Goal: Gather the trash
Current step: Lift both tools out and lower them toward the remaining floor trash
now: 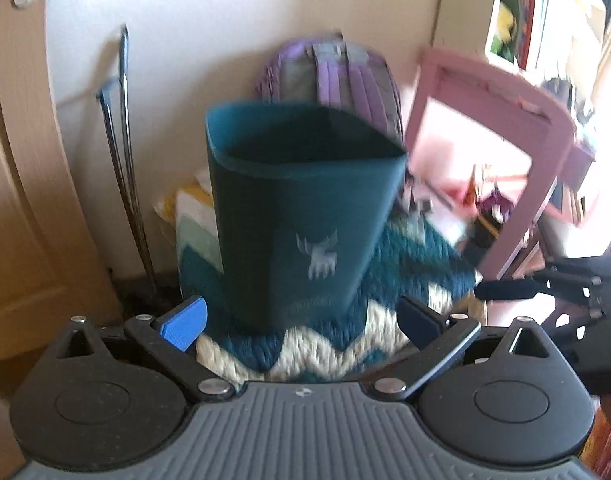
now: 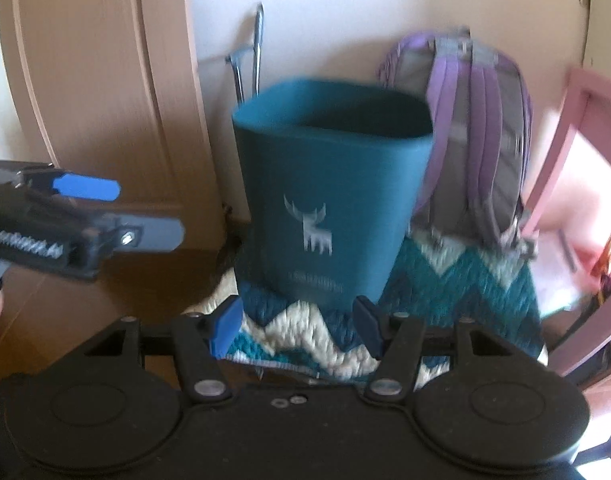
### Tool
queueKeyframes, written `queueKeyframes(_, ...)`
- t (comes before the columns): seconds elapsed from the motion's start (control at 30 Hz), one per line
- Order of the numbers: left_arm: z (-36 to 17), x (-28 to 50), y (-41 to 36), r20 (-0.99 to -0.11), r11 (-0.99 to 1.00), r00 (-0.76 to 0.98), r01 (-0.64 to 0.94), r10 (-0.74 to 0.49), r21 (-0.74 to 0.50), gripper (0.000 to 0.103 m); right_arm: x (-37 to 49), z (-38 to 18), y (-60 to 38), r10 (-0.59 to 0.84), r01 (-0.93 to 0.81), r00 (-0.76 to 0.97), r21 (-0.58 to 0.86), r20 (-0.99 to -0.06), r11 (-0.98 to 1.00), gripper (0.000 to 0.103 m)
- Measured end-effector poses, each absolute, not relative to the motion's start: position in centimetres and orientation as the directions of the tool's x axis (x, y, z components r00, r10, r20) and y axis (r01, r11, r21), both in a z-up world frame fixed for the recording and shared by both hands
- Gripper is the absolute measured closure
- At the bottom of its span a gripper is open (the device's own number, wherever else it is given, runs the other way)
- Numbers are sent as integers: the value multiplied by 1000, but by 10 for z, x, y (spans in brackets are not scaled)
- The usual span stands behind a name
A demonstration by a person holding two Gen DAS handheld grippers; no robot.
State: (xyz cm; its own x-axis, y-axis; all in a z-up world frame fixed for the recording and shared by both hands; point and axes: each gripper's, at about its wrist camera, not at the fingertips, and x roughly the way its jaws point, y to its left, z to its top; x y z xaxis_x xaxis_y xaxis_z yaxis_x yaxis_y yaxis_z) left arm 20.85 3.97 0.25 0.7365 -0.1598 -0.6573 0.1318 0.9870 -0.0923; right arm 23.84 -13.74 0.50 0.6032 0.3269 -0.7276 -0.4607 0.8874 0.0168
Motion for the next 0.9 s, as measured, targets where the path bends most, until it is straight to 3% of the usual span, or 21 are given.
queueKeyframes(0.47,-199,207,16,-880,981,454,182,-141,-63,1,277,-174,-167,238,-321,410,105,-880,941,43)
queueKeyframes(0.6,-263,215,-1,-931,975,322,195,-169,-110,1,299,-236,-170,206,-276,328,115,-922,954,43)
queueKeyframes(0.9,-398,221,-42,-984,981,59,110,-169,-162,1,348,-376,-162,228,-164,152,203,-962,965,43)
